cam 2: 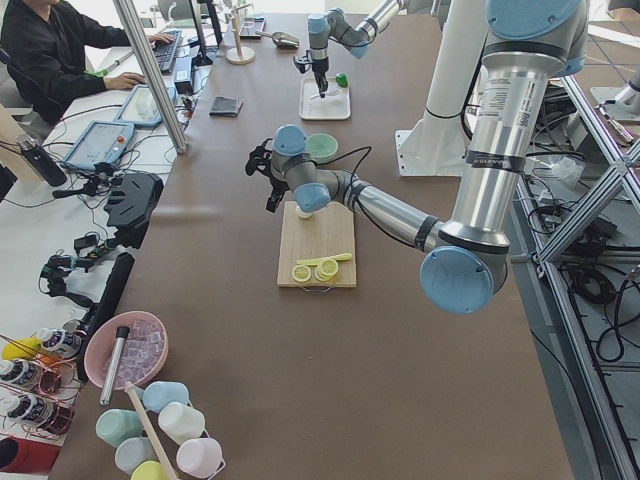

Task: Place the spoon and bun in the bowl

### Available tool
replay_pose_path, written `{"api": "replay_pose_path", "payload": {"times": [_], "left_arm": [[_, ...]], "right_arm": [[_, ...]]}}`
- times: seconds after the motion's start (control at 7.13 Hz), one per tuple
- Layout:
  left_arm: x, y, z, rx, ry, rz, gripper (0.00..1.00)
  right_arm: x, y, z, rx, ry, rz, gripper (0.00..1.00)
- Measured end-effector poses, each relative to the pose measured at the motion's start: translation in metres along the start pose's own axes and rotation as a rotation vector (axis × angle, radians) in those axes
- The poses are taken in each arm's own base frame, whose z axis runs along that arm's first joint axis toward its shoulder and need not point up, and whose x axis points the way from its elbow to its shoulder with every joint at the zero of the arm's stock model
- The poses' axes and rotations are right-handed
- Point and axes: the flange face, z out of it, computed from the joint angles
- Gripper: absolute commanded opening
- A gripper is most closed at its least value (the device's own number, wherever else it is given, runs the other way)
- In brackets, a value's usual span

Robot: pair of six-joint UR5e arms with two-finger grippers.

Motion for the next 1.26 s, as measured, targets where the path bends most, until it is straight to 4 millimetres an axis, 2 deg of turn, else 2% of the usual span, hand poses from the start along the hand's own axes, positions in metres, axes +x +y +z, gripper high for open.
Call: {"api": "replay_pose_path", "payload": {"times": [0.28,0.56,0.98,1.26], "left_arm": [[0.016,0.026,0.034,-0.013,-0.05,0.031,0.98],[0.039,0.049,0.062,-0.039,-0.062,0.047,0.98],[0.06,0.067,0.085,-0.053,-0.073,0.053,0.96],[0.069,0.072,0.092,-0.055,-0.069,0.051,0.82]], "right_arm": [[-0.01,-0.016,-0.017,0.031,-0.022,0.022,0.0],[-0.034,-0.035,-0.036,0.069,-0.054,0.059,0.0],[-0.081,-0.057,-0.059,0.109,-0.11,0.13,0.0],[-0.118,-0.063,-0.066,0.122,-0.143,0.164,0.0]]}}
